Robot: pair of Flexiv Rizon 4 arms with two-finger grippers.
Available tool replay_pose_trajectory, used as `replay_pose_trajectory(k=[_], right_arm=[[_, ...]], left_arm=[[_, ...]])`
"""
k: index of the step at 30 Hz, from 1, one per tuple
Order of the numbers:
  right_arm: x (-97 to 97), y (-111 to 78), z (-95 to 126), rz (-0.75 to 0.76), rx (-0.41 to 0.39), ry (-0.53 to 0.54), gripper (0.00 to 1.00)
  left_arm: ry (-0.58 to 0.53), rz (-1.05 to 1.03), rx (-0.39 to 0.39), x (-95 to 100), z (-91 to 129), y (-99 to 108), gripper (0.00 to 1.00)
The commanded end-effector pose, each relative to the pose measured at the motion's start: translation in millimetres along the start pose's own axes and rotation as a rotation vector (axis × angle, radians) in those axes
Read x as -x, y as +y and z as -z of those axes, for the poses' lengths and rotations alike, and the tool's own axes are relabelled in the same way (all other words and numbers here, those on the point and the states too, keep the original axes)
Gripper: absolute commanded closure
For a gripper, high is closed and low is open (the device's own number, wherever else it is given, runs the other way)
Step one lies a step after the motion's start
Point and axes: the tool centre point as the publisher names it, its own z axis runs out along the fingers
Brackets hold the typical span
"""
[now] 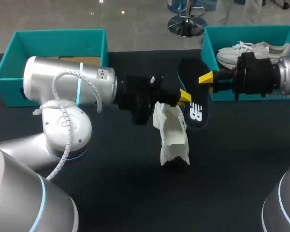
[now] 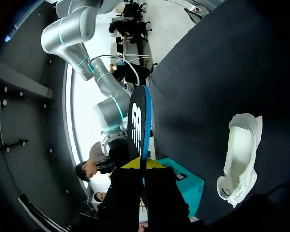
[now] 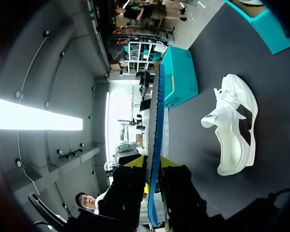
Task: Take the shoe out of the shoebox, open the shoe tongue, remove and reinsert the insole, then place the shoe into the shoebox
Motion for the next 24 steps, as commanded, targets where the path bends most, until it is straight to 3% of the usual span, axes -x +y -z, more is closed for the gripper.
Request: replay_pose_trajectory(k=[1,4,5,7,8,18,24], right_arm=[[1.3,0.7,-4.1,-0.001,0.003,-0.001,1.0],[2.4,1.2,-4.3,0.0,0.004,-0.001,1.0],[2.8,1.4,-4.2,0.001,0.008,0.005,1.0],[3.6,1.7,-3.8,0.002,0.01,0.01,1.0],[4.2,2.0,-3.7,0.002,0.01,0.011,1.0],[12.8,4.7,-4.9,0.002,0.002,-0.02,1.0],[20.6,5.2,-6.2,-0.003,-0.003,-0.043,1.0]], left_arm=[[0.001,0.0,0.003,-2.4,0.3,-0.3,1.0],[0.014,0.004,-0.003,-4.8,2.4,-0.4,1.0],[0.016,0.005,-0.003,-5.2,3.7,-0.2,0.94],[0.026,0.009,-0.002,-6.2,6.3,0.6,0.25],[0.033,0.009,-0.003,-6.7,7.6,1.4,0.0],[0.176,-0.024,-0.024,-5.8,28.0,14.7,0.0],[0.322,-0.008,-0.066,-2.7,40.2,25.5,0.0]])
